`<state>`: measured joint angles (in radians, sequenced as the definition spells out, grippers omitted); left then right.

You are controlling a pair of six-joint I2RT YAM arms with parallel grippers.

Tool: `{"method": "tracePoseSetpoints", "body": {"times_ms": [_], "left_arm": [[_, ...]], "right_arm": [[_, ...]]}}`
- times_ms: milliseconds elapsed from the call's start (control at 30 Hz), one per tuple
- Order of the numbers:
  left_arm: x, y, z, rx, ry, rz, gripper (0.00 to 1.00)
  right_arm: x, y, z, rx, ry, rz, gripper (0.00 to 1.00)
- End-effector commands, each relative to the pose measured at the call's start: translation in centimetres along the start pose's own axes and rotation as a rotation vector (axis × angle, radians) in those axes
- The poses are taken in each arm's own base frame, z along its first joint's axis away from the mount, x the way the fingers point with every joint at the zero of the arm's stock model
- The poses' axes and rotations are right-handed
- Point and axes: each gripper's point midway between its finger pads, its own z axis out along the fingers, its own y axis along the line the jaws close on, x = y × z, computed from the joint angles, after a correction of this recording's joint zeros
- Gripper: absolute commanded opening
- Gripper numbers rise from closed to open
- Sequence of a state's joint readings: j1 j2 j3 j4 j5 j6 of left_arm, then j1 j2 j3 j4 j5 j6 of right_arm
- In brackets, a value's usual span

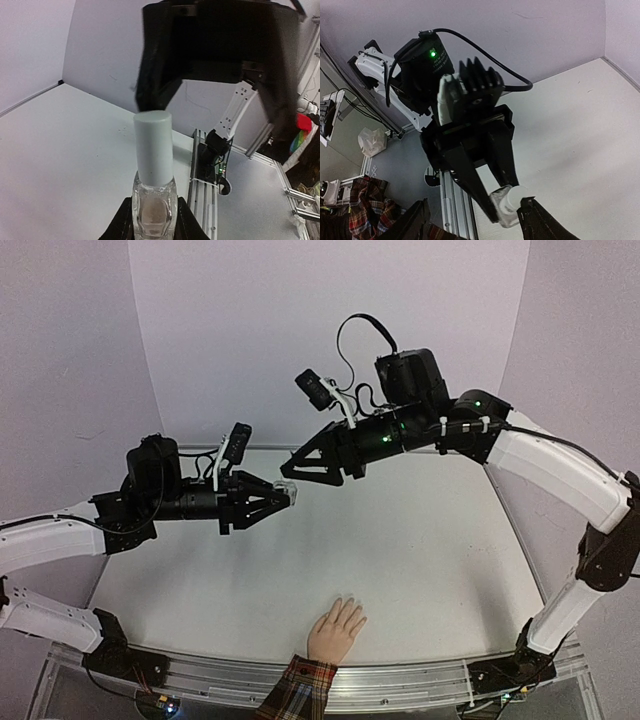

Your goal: Paint the nails

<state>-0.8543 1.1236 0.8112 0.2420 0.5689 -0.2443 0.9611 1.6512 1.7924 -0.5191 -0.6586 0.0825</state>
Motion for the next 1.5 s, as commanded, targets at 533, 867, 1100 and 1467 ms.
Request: {"method": "tracePoseSetpoints", "body": {"times_ms": [533,867,1100,1467], "left_arm": [[-2.0,-3.6,-0.1,0.197,-0.025,0.043,0.00],[-2.5,-3.9,-0.4,0.207,-0.036,0.049,0.00],[-3.8,-2.6,-0.7,0.098,-0.096,0.034,0.00],[-7.5,4.6,-1.4,-0.329,-0.212,0.087,0.00]], "right_arm": [[0.4,1.4,1.0,-0.170,0.030,-0.032,0.35],[0.3,1.2,1.3,-0.188,0.033,-0.021,0.28],[0.9,0.3,1.6,-0.149,0.039,-0.010,0.01],[2.6,-5.0,5.2,0.096,0.011,0.118,0.00]]}}
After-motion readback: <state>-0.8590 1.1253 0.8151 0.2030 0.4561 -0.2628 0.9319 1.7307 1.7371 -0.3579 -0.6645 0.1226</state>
